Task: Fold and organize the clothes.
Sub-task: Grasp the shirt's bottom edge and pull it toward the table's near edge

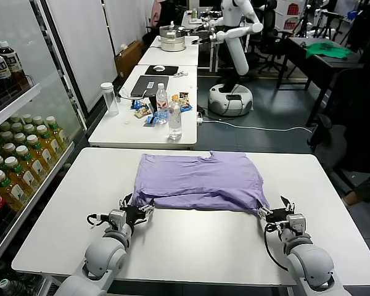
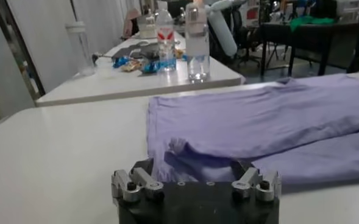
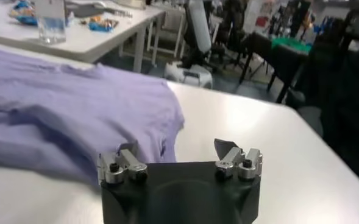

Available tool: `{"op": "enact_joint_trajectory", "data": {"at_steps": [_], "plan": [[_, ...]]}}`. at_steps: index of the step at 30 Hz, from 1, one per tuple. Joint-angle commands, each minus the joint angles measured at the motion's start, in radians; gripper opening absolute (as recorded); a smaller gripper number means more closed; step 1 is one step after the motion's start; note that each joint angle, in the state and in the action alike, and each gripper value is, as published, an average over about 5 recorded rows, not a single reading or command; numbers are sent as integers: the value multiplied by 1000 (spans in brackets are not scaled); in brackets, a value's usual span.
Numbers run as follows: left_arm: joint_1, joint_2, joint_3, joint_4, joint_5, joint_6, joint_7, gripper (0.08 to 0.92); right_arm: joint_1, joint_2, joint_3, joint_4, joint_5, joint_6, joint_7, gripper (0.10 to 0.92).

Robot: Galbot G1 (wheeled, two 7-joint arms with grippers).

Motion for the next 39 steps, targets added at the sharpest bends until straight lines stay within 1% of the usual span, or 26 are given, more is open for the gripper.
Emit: {"op": "enact_joint_trajectory", "data": {"at_steps": [1,14,19,22,25,27,31,34,39], "plan": [[-39,-5,6,58,-29,1,-7,774,17,2,-27,-38,24,-19,4,699],[-18,-3,0,25,-65,-3,-7,403,13,-3,-60,-45,68,-19,-16,327],[3,5,-10,6,-81,-7,1,255,-17,-12,-36,-28,122,-19,-15,185],[19,10,-17,-9,-90,-8,6,169,-49,-23,-14,-3,149,-18,-15,134],[35,13,-23,-30,-104,-9,10,105,-89,-27,8,34,159,-18,-15,121],[50,15,-27,-50,-111,-8,12,90,-124,-29,28,70,159,-18,-15,121],[90,21,-38,-103,-115,-8,14,88,-209,-29,81,151,159,-18,-15,121],[141,26,-55,-156,-115,-6,13,88,-287,-23,123,214,159,-17,-14,121],[288,35,-87,-276,-104,-4,12,88,-433,-1,187,329,146,-14,-14,121]]}}
